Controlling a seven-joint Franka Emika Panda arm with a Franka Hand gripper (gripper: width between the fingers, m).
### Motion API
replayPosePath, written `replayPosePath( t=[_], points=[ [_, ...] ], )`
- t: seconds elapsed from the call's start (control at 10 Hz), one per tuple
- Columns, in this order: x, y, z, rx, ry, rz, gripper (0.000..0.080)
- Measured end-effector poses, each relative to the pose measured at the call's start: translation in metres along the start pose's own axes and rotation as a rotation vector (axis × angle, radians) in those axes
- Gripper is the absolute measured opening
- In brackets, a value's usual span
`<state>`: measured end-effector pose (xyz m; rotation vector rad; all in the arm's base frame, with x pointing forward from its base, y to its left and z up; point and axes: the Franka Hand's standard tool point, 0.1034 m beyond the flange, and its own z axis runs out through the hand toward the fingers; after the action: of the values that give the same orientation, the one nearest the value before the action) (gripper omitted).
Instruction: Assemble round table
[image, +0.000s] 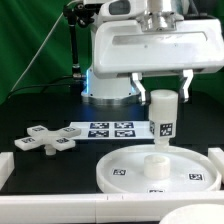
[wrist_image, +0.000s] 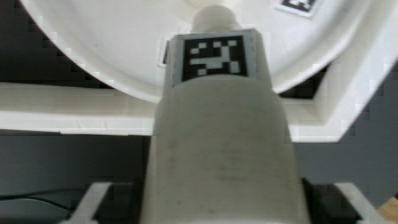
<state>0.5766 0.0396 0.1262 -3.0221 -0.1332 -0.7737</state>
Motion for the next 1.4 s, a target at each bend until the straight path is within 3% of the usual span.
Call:
replayPosePath(
  t=[0.4,1.4],
  points=[
    [-0.012,0.008,0.009,-0.007,-0.018,-0.033,0.0409],
    [-0.022,-0.001,0.02,0.001,-0.036,-0.044,0.0409]
  ],
)
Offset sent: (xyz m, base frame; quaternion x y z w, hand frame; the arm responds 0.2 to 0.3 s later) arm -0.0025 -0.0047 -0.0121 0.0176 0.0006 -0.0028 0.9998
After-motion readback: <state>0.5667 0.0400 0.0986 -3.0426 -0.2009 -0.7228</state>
